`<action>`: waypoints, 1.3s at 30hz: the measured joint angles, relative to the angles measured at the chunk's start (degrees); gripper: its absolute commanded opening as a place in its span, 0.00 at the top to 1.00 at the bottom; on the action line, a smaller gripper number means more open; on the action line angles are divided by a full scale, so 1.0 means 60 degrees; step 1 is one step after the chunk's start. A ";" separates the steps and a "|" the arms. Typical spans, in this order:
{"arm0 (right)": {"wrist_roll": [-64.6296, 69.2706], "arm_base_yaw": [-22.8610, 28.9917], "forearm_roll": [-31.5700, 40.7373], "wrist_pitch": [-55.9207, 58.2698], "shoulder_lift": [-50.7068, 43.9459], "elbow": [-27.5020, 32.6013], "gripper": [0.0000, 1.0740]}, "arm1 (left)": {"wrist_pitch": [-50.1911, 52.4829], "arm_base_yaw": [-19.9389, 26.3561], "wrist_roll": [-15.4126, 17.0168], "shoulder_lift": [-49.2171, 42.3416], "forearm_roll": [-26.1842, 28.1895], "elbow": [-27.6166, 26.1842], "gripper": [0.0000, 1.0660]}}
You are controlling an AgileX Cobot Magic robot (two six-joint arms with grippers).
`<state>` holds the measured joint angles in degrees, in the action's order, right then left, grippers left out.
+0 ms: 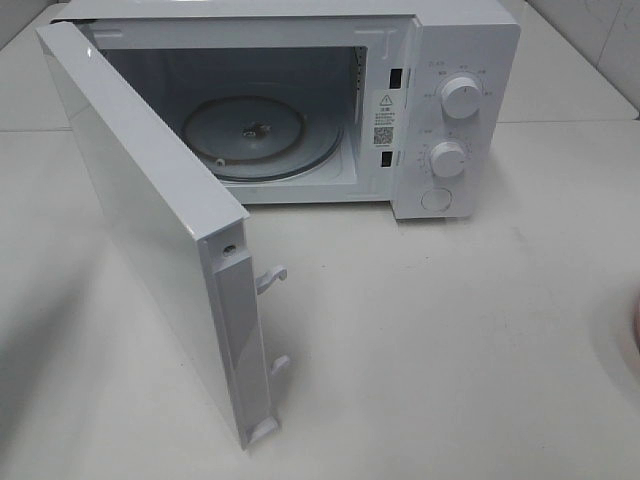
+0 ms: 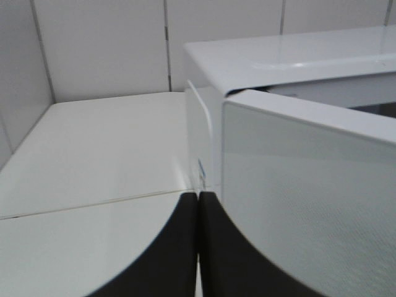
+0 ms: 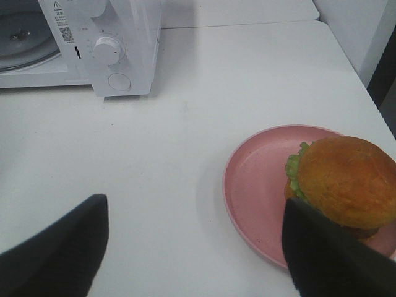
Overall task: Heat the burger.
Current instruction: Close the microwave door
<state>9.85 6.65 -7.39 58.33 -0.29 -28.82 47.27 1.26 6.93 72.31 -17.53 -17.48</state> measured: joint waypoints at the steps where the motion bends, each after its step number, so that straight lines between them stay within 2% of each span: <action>1: 0.0000 0.0000 0.0000 0.0000 0.0000 0.0000 0.30 | 0.0153 0.0000 0.0248 0.0344 -0.0497 -0.0010 1.00; 6: 0.0000 0.0000 0.0000 0.0000 0.0000 0.0000 0.30 | 0.0181 -0.0143 0.0716 0.1003 -0.1241 -0.0325 1.00; 10: 0.0000 0.0000 0.0000 0.0000 0.0000 0.0000 0.30 | 0.0181 -0.0487 0.0735 0.1385 -0.1366 -0.0563 1.00; 14: 0.0000 0.0000 0.0000 0.0000 0.0000 0.0000 0.30 | 0.0181 -0.1165 0.0735 0.1977 -0.1432 -0.0621 1.00; 18: 0.0000 0.0000 0.0000 0.0000 0.0000 0.0000 0.30 | 0.0201 -0.1767 0.0611 0.2464 -0.1127 -0.0630 1.00; 21: 0.0000 0.0000 0.0000 0.0000 0.0000 0.0000 0.30 | 0.0210 -0.1881 0.0592 0.2540 -0.1003 -0.0630 1.00; 23: 0.0000 0.0000 0.0000 0.0000 0.0000 0.0000 0.30 | 0.0210 -0.2206 0.0554 0.2807 -0.0611 -0.0630 1.00; 29: 0.0000 0.0000 0.0000 0.0000 0.0000 0.0000 0.30 | 0.0258 -0.2550 0.0525 0.3056 -0.0430 -0.0716 1.00; 34: 0.0000 0.0000 0.0000 0.0000 0.0000 0.0000 0.30 | 0.0239 -0.3266 0.0506 0.3447 -0.0267 -0.1289 1.00; 39: 0.0000 0.0000 0.0000 0.0000 0.0000 0.0000 0.30 | 0.0229 -0.3629 0.0411 0.3581 0.0000 -0.1547 1.00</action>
<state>9.85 6.65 -7.39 58.33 -0.29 -28.82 48.64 -20.51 9.40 93.79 -17.53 -26.76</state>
